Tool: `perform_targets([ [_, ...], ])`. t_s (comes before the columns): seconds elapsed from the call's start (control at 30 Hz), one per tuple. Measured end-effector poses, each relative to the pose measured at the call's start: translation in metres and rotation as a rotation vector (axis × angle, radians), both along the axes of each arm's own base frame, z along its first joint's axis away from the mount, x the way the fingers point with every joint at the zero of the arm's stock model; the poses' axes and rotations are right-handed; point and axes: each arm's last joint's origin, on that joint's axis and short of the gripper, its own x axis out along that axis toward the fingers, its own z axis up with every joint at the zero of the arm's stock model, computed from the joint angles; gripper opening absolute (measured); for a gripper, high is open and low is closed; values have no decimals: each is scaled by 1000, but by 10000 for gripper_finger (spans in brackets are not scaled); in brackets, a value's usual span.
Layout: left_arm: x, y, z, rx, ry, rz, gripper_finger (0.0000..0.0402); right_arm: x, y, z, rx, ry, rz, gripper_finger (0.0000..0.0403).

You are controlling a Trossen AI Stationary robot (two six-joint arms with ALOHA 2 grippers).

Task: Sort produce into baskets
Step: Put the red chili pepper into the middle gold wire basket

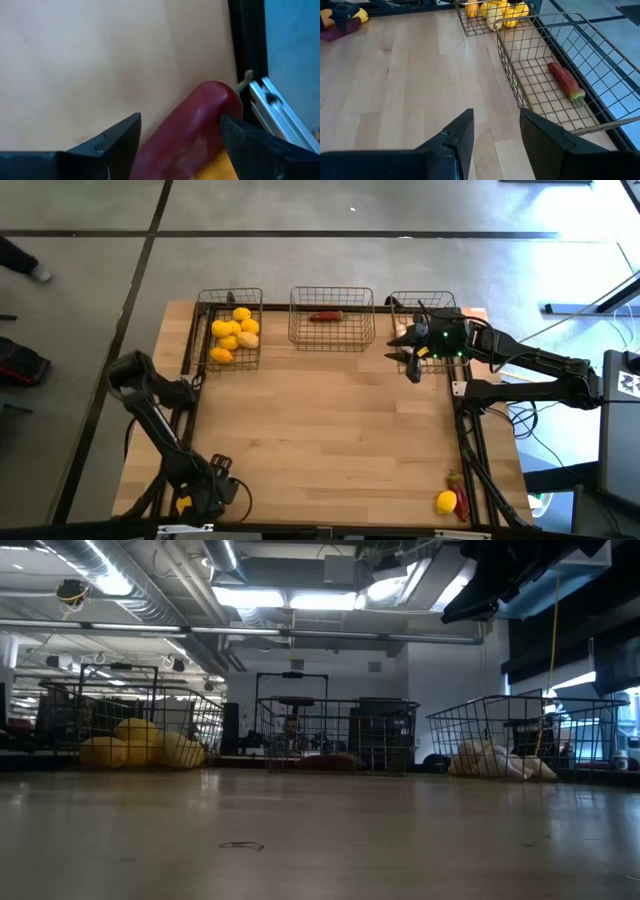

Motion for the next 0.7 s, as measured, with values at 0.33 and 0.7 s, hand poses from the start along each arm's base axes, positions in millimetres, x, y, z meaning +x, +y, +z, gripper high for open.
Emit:
perform_targets([
  [0.33, -2, -2, -3, -12, 52, -28, 265, 0, 0, 0, 1, -1, 0, 156],
  [0.7, 29, 19, 0, 35, -12, 167, 265, 0, 0, 0, 16, -5, -9, 156],
])
